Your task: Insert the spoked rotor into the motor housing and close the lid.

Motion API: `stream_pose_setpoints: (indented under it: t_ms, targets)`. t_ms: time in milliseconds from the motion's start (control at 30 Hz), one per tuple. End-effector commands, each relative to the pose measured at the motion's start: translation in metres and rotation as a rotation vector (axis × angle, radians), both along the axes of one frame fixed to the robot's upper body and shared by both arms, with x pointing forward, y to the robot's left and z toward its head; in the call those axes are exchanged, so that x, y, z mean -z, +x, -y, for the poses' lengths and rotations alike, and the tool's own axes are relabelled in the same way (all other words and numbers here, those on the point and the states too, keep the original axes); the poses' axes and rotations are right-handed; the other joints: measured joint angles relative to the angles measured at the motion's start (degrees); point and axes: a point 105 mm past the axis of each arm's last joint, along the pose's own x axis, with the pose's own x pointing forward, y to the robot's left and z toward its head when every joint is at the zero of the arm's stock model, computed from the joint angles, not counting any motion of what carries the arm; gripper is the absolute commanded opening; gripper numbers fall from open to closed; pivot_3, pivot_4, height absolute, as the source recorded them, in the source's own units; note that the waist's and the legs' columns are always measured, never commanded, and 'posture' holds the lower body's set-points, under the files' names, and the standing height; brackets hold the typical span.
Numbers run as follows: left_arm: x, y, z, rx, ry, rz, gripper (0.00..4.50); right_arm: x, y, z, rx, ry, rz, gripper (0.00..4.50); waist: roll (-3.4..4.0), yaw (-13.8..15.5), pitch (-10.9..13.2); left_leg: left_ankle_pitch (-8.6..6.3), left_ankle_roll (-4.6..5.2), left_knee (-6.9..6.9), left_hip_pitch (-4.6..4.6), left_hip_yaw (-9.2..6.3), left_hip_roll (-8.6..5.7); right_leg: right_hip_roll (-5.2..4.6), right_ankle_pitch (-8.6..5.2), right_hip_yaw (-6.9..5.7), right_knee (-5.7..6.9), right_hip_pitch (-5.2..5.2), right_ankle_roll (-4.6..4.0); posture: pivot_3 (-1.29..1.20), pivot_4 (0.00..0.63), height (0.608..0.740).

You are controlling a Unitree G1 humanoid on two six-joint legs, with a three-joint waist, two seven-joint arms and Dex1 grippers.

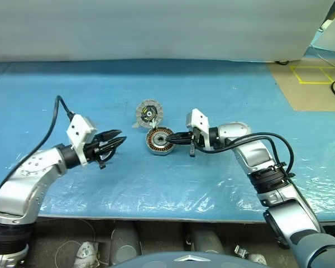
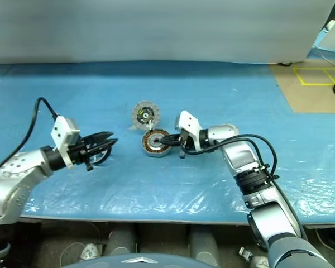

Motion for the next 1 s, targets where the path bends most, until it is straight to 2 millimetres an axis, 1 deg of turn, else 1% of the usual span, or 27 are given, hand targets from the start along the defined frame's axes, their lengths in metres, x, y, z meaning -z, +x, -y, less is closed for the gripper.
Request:
stream_pose_setpoints:
  t_ms: [33,67,167,267,300,400,467,633,767,833,900,967,1000]
  targets:
    - [-0.01,0.005,-0.013,-0.004,0.019,0.017,1.45,-0.016,-0.006,-0.01,-0.051,0.038,0.043,0.0,0.0,0.1,0.0,0.0,0.0,0.0,0.0,0.0,-0.01,-0.01,0.0,0.0,0.01,0.0,0.0,0.0,0.15,0.74]
    - [-0.008,0.007,-0.017,-0.009,0.036,0.014,1.45,-0.015,-0.007,-0.012,-0.058,0.04,0.042,0.0,0.0,0.1,0.0,0.0,0.0,0.01,0.0,0.0,-0.02,-0.01,0.0,0.0,0.01,0.0,0.0,0.0,0.15,0.74]
    - [0.006,0.007,-0.029,-0.001,0.118,-0.043,1.45,-0.015,-0.01,-0.019,-0.073,0.054,0.04,0.0,0.0,-0.1,0.0,0.0,0.0,0.0,-0.02,0.0,0.0,0.0,0.0,-0.01,0.0,-0.02,0.0,0.0,0.15,0.74]
    - [0.008,0.01,-0.041,-0.014,0.154,-0.041,1.45,-0.016,-0.013,-0.029,-0.084,0.081,0.039,0.0,-0.01,0.0,0.0,0.0,-0.01,-0.03,-0.02,0.0,-0.01,0.0,0.0,-0.02,-0.04,-0.02,0.0,0.0,0.15,0.74]
    - [0.009,0.012,-0.043,-0.016,0.165,-0.041,1.45,-0.016,-0.013,-0.029,-0.085,0.086,0.04,0.0,-0.02,0.0,0.0,0.0,-0.01,-0.04,-0.04,0.0,-0.01,0.0,0.0,-0.02,-0.05,-0.02,0.0,0.0,0.15,0.74]
    - [0.004,0.019,-0.049,-0.049,0.162,-0.024,2.08,-0.016,-0.016,-0.035,-0.093,0.107,0.032,0.0,-0.02,0.2,0.0,0.0,-0.01,-0.03,-0.05,-0.01,-0.01,-0.01,0.0,-0.03,-0.05,-0.02,0.0,0.0,0.15,0.74]
    - [0.002,0.021,-0.051,-0.043,0.181,-0.02,2.68,-0.016,-0.019,-0.037,-0.095,0.117,0.028,0.0,-0.03,0.3,0.0,0.0,-0.01,-0.03,-0.05,-0.03,-0.01,-0.01,0.0,-0.03,-0.04,0.0,0.0,0.0,0.15,0.74]
    - [0.006,0.025,-0.05,0.001,0.258,-0.016,2.68,-0.015,-0.019,-0.036,-0.073,0.133,0.025,0.0,-0.03,0.3,0.0,0.01,-0.01,-0.03,-0.05,-0.04,-0.01,-0.01,0.0,-0.03,-0.04,0.0,0.0,0.0,0.15,0.74]
    - [0.013,0.025,-0.052,0.053,0.346,-0.024,2.68,-0.014,-0.017,-0.035,-0.053,0.14,0.026,0.0,-0.03,0.2,0.0,0.01,-0.02,-0.03,-0.05,-0.04,0.0,-0.01,0.0,-0.03,-0.04,-0.01,0.0,0.0,0.15,0.74]
    - [0.009,0.027,-0.052,0.064,0.323,-0.023,2.68,-0.013,-0.017,-0.035,-0.042,0.144,0.028,0.0,-0.03,0.2,0.0,0.01,-0.02,-0.04,-0.04,-0.04,0.0,-0.01,0.0,-0.03,-0.04,-0.01,0.0,0.0,0.15,0.74]
    - [0.007,0.03,-0.054,0.064,0.326,-0.031,2.3,-0.012,-0.018,-0.035,-0.027,0.148,0.027,0.0,-0.03,0.2,0.0,0.01,-0.03,-0.04,-0.04,-0.04,0.0,-0.01,0.0,-0.03,-0.04,-0.01,0.0,0.0,0.15,0.74]
    - [0.007,0.032,-0.057,0.055,0.344,-0.037,1.78,-0.01,-0.018,-0.035,-0.016,0.151,0.023,0.0,-0.04,0.3,0.0,0.01,-0.03,-0.04,-0.05,-0.04,0.0,-0.01,0.0,-0.03,-0.04,0.0,0.0,0.0,0.15,0.74]
    - [0.007,0.033,-0.058,0.052,0.341,-0.039,1.78,-0.01,-0.018,-0.035,-0.011,0.153,0.024,0.0,-0.03,0.3,0.0,0.01,-0.03,-0.04,-0.05,-0.04,-0.01,-0.01,0.0,-0.03,-0.04,0.0,0.0,0.0,0.15,0.74]
